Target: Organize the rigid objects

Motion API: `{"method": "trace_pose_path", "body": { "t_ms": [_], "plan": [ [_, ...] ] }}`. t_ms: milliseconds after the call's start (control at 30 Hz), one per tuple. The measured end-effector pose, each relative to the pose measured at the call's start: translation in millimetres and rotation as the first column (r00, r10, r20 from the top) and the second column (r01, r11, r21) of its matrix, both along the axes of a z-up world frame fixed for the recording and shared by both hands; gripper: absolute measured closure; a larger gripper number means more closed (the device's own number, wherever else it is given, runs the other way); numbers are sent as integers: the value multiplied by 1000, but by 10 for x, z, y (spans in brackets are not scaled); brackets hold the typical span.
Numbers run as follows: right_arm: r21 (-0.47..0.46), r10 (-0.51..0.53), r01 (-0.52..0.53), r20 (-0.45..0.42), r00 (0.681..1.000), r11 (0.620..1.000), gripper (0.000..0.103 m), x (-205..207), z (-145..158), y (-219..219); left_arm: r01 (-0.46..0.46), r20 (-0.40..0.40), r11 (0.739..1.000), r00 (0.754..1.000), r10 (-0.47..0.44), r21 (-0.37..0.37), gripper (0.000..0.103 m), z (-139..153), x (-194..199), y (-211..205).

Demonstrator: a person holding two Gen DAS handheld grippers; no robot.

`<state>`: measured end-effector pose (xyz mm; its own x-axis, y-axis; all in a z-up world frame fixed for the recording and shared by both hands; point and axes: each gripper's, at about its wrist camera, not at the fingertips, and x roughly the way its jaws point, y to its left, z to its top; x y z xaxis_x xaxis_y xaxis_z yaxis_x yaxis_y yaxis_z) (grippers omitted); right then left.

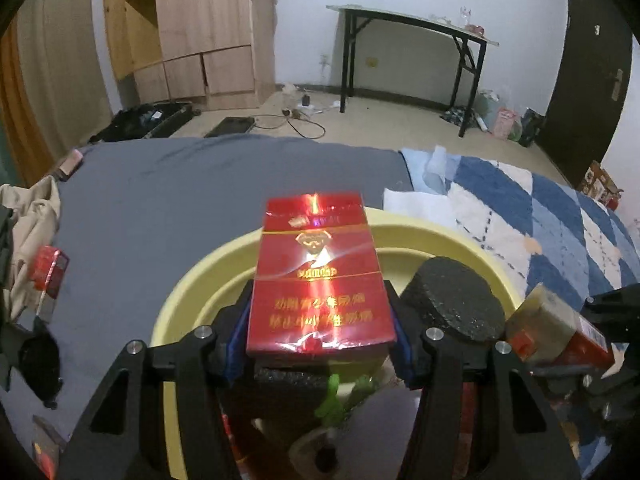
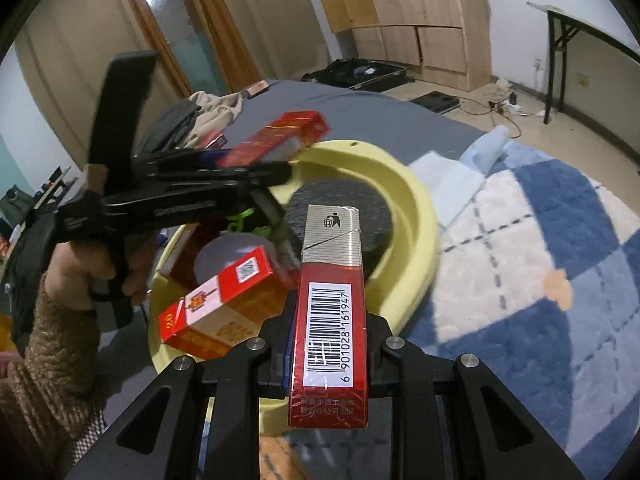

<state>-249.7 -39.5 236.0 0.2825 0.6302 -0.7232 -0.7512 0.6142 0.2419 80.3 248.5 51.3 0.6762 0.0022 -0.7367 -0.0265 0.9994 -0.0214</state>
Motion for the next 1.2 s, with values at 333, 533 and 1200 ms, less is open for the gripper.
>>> {"method": "trace_pose_path", "body": {
  "t_ms": [333,533,1200],
  "plan": [
    [-34,16,-16,-7,1000,999,81,6,-135,220,-6,7,998,1000,6,66,44,-42,1,-143],
    [-23,20,-20,-3,1000,1000,75,10,-149,227,-28,17,998,999,27,52,29,-16,-38,-115],
    [116,-195,171,248,949,978,0,247,96,-955,-325,221,946,922,317,3,0,674,-674,-885]
  ]
}}
